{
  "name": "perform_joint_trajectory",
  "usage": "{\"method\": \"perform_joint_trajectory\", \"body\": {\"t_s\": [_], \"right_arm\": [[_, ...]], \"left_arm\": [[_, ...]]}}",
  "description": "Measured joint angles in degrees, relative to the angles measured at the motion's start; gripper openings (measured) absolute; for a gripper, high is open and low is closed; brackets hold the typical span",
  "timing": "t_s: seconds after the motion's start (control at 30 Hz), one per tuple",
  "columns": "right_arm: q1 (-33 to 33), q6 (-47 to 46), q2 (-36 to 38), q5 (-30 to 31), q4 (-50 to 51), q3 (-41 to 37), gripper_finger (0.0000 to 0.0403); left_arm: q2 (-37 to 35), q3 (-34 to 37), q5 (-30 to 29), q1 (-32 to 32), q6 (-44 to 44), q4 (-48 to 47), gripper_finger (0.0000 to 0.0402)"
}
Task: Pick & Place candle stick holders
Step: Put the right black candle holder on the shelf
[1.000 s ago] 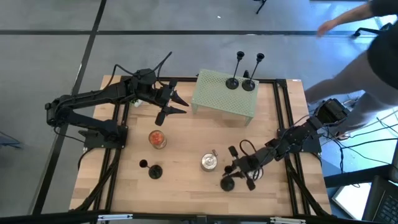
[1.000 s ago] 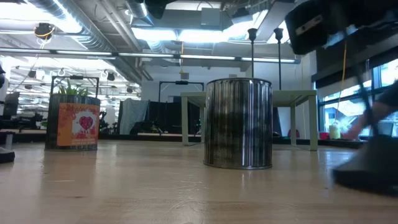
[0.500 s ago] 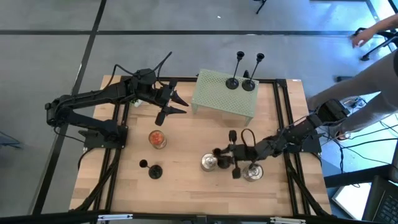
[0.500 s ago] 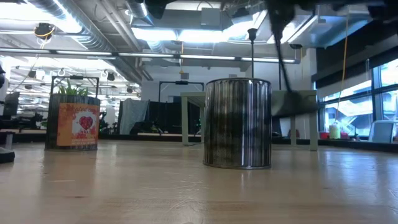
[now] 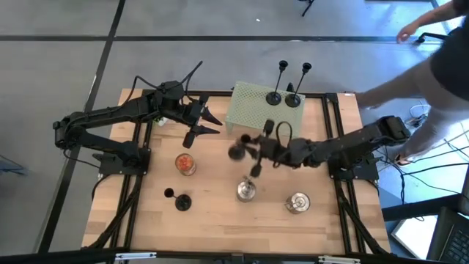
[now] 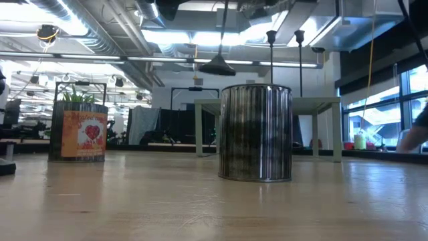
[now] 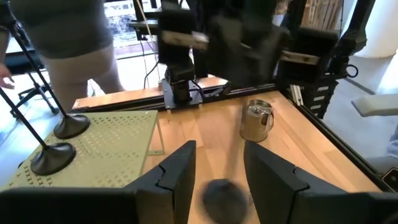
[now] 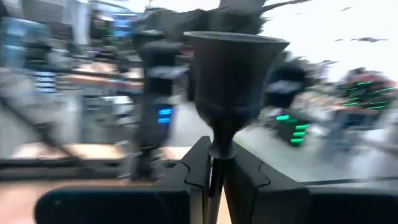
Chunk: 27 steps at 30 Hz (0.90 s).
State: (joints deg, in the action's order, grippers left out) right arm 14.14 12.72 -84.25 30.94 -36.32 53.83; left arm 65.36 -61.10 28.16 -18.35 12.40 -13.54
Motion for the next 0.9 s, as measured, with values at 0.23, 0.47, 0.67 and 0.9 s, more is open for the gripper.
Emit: {"method": "perform_joint_trajectory", "body": {"t_s": [0.23, 0.47, 0.67, 0.9], "right_arm": [[-8.2, 8.7, 0.0, 3.6, 0.1, 3.8, 0.0038], [-18.3, 7.0, 0.0, 2.1, 0.1, 4.5, 0.0038], [-23.6, 4.1, 0.0, -0.6, 0.6, 4.5, 0.0038], [-27.6, 1.2, 0.0, -1.1, 2.4, 4.5, 0.0038]], "left_arm": [[0.0, 0.0, 0.0, 0.0, -2.7, -0.1, 0.0132], [0.0, 0.0, 0.0, 0.0, -2.8, -0.1, 0.0132], [0.0, 0.0, 0.0, 0.0, -2.8, -0.1, 0.0132], [0.0, 0.0, 0.0, 0.0, -2.8, -0.1, 0.0132]]}}
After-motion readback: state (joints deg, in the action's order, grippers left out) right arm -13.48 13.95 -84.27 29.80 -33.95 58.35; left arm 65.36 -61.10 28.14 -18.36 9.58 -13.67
